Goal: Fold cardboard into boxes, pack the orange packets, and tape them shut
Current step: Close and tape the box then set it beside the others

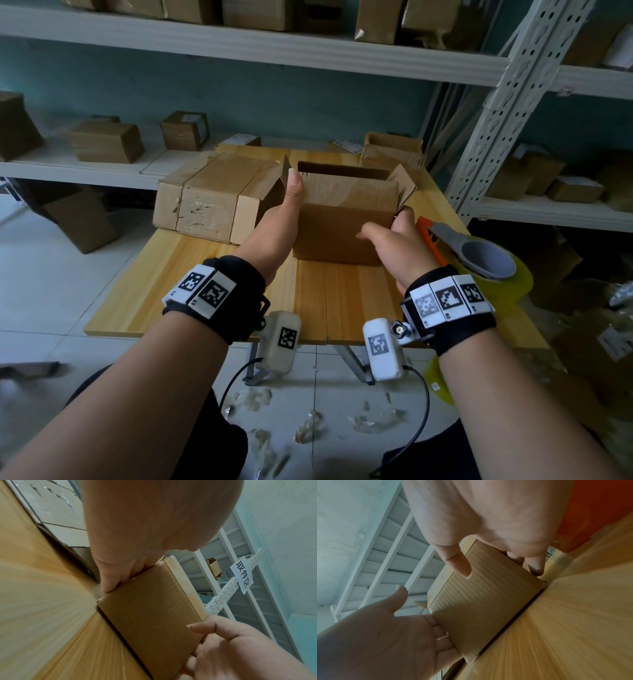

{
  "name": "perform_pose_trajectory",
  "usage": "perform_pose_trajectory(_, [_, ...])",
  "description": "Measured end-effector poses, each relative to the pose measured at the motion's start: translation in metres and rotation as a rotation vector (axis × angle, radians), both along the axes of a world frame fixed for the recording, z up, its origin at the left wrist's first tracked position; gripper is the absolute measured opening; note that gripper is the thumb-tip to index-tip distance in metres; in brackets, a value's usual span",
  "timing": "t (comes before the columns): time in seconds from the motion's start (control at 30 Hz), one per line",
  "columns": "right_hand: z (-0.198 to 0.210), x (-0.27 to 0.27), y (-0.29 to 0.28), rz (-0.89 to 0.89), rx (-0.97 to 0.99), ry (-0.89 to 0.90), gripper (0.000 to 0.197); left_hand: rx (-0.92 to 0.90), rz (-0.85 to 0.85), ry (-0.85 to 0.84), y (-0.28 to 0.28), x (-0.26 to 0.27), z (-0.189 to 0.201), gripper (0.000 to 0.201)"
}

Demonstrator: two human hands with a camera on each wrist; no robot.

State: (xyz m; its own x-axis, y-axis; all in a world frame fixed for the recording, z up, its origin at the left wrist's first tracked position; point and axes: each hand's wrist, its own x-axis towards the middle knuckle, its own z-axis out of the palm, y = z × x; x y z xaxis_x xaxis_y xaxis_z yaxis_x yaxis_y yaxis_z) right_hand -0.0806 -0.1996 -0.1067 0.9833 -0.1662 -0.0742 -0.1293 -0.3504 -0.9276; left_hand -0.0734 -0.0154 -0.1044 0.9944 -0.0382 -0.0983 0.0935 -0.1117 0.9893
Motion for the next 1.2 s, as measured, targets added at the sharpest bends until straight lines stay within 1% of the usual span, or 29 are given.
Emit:
perform_pose_trajectory(0.07, [0.0,0.0,0.0,-0.004,-0.001,0.011,0.045,-0.017,-0.009,0.008,-0.001,-0.002,0.002,0.106])
perform_pose_trajectory(0.1, [0.001,0.0,0.0,-0.011,0.003,0.015,0.051,-0.028,-0.018,0.004,-0.002,-0.002,0.003,0.105])
perform_pose_trajectory(0.2, [0.0,0.0,-0.002,-0.048,0.065,-0.002,0.089,-0.064,-0.025,-0.02,-0.001,-0.004,0.004,0.095])
perform_pose_trajectory(0.23, [0.0,-0.001,-0.004,-0.054,0.088,-0.016,0.097,-0.071,-0.025,-0.03,0.0,-0.004,0.004,0.093])
perform_pose_trajectory(0.27, [0.001,-0.001,-0.006,-0.059,0.104,-0.026,0.1,-0.072,-0.025,-0.041,0.003,-0.004,0.004,0.093])
perform_pose_trajectory(0.3, [0.001,-0.002,-0.009,-0.062,0.118,-0.037,0.101,-0.066,-0.029,-0.054,0.006,-0.004,0.003,0.097])
perform_pose_trajectory(0.4, [0.004,-0.006,-0.017,-0.075,0.16,-0.084,0.097,-0.04,-0.02,-0.081,0.017,-0.001,0.0,0.12])
perform_pose_trajectory(0.47, [0.005,-0.008,-0.021,-0.081,0.184,-0.113,0.093,-0.03,0.015,-0.086,0.023,0.001,-0.002,0.126])
perform_pose_trajectory(0.5, [0.005,-0.009,-0.023,-0.083,0.201,-0.127,0.092,-0.031,0.035,-0.088,0.024,0.001,-0.001,0.123])
perform_pose_trajectory(0.53, [0.006,-0.01,-0.025,-0.085,0.219,-0.141,0.092,-0.037,0.057,-0.084,0.025,0.0,0.0,0.116])
perform_pose_trajectory(0.63, [0.007,-0.015,-0.027,-0.096,0.239,-0.177,0.099,-0.08,0.098,-0.063,0.027,-0.004,0.003,0.071])
perform_pose_trajectory(0.67, [0.007,-0.016,-0.028,-0.098,0.24,-0.186,0.102,-0.097,0.108,-0.055,0.028,-0.006,0.004,0.067])
perform_pose_trajectory(0.77, [0.006,-0.018,-0.032,-0.102,0.25,-0.206,0.104,-0.147,0.147,-0.042,0.032,-0.007,0.005,0.074])
perform_pose_trajectory(0.87, [0.005,-0.02,-0.033,-0.099,0.263,-0.209,0.103,-0.176,0.178,-0.028,0.034,-0.008,0.006,0.072])
perform_pose_trajectory(1.0, [0.004,-0.022,-0.034,-0.099,0.258,-0.201,0.102,-0.193,0.174,-0.031,0.035,-0.008,0.005,0.069])
perform_pose_trajectory(1.1, [0.005,-0.022,-0.034,-0.101,0.244,-0.188,0.102,-0.196,0.164,-0.035,0.036,-0.009,0.004,0.073])
perform_pose_trajectory(1.13, [0.005,-0.021,-0.034,-0.101,0.238,-0.184,0.102,-0.198,0.161,-0.035,0.036,-0.009,0.004,0.072])
perform_pose_trajectory(1.2, [0.004,-0.021,-0.034,-0.107,0.228,-0.176,0.101,-0.197,0.16,-0.034,0.036,-0.008,0.005,0.059])
